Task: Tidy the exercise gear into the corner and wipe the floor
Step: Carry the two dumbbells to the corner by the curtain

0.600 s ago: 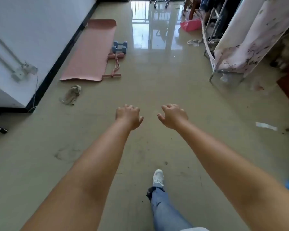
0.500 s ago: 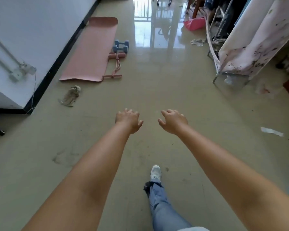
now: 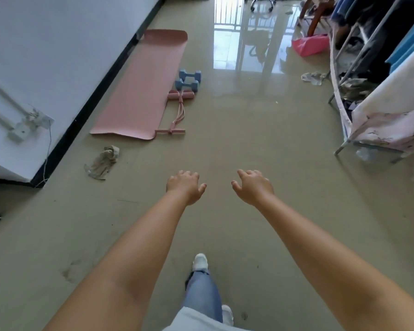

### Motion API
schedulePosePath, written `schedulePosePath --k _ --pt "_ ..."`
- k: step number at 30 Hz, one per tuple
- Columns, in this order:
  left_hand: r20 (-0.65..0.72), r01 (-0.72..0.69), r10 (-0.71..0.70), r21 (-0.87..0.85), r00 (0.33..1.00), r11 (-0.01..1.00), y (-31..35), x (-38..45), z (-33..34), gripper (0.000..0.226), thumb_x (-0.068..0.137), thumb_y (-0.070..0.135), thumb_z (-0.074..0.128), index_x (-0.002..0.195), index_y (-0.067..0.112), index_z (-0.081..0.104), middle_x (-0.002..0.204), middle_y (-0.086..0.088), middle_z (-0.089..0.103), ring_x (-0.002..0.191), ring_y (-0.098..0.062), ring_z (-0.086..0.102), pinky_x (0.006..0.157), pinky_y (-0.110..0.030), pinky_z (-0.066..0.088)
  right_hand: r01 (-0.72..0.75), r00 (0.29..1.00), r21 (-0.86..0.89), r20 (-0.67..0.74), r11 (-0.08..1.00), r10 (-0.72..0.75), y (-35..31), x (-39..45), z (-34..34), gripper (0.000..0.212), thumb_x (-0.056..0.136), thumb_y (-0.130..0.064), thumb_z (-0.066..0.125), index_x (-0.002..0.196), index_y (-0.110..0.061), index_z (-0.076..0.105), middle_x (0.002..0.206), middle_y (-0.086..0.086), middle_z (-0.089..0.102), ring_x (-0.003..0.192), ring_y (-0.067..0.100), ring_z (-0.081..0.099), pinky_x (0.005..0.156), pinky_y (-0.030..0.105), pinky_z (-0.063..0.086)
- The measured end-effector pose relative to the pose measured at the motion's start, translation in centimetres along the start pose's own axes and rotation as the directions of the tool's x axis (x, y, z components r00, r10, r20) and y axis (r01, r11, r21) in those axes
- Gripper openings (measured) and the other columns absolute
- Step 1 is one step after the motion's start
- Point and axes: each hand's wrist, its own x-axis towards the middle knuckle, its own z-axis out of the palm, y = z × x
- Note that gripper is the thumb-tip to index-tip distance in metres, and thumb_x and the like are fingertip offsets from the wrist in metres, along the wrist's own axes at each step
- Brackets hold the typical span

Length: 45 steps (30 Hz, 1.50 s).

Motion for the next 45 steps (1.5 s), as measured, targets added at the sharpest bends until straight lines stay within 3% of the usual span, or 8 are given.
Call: schedulePosePath --k 12,22,33,45 --pt "-0.04 0.031 -0.031 -0.019 0.999 0.999 -4.9 29.6 -17.2 0.049 0.099 0.042 0.033 0.135 0.011 0.042 0.143 -0.01 0.043 0.135 -0.027 0.036 0.106 -0.038 0.034 0.007 0.999 -0.039 -0.042 0.999 -0.009 -2.5 31.1 -14.9 0.049 0.097 -0.038 0.035 0.139 -0.013 0.038 0.141 0.01 0.046 0.136 0.026 0.034 0.105 0.037 0.035" --pt "-0.012 0.024 -0.023 0.029 1.0 0.999 -5.0 53.6 -29.6 0.048 0.099 0.041 0.033 0.134 0.011 0.043 0.141 -0.01 0.045 0.133 -0.027 0.039 0.105 -0.038 0.036 -0.003 1.0 -0.046 -0.019 0.999 0.002 0.9 55.5 -25.5 0.048 0.097 -0.037 0.035 0.138 -0.013 0.039 0.142 0.009 0.045 0.137 0.025 0.032 0.106 0.037 0.034" --pt "-0.035 0.166 -0.171 -0.121 0.985 0.979 -6.8 77.2 -44.5 0.043 0.097 0.038 0.038 0.131 0.015 0.048 0.141 -0.008 0.046 0.131 -0.027 0.041 0.103 -0.04 0.038 0.128 0.991 -0.1 0.049 0.987 -0.124 1.2 83.8 -39.9 0.047 0.098 -0.037 0.033 0.137 -0.012 0.04 0.14 0.011 0.046 0.133 0.028 0.036 0.101 0.038 0.038" --pt "0.097 0.372 -0.359 -0.229 0.928 0.9 -18.6 104.0 -54.7 0.043 0.098 0.036 0.035 0.136 0.016 0.043 0.144 -0.007 0.042 0.134 -0.026 0.037 0.103 -0.037 0.037 0.249 0.965 -0.184 0.135 0.951 -0.227 -7.3 115.4 -49.3 0.045 0.098 -0.035 0.033 0.135 -0.011 0.042 0.138 0.011 0.048 0.132 0.028 0.038 0.101 0.036 0.038"
